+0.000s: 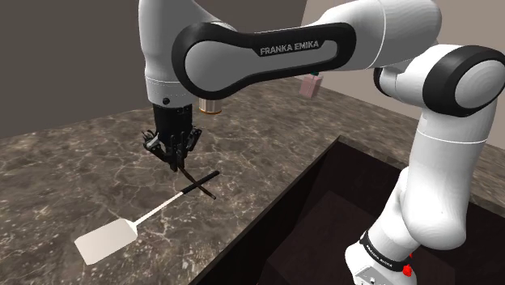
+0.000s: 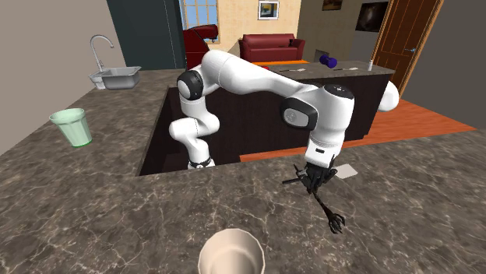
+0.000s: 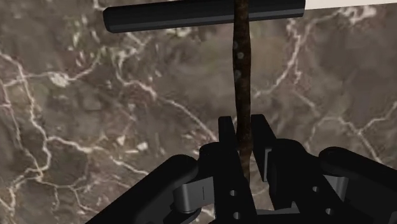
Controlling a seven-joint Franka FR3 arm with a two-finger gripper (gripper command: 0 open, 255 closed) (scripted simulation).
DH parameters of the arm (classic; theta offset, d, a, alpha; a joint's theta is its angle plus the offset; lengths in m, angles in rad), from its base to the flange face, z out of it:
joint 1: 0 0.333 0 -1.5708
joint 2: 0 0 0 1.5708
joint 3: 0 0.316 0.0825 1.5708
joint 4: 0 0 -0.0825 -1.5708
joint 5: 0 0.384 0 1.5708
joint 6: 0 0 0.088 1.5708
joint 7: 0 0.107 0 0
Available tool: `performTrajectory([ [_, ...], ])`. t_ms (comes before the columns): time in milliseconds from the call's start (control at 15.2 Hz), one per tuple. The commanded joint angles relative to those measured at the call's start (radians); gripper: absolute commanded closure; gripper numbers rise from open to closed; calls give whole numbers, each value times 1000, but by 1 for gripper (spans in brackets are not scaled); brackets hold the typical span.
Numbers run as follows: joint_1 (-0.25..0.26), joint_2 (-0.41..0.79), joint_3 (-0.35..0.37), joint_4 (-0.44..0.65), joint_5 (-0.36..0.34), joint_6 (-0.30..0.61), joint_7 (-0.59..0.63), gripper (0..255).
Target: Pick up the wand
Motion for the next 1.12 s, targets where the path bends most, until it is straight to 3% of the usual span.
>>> performTrajectory([
  [0,0,1,0,1,-1,0,0,255],
  [1056,23,18,6,229,-6,-212,1,255],
])
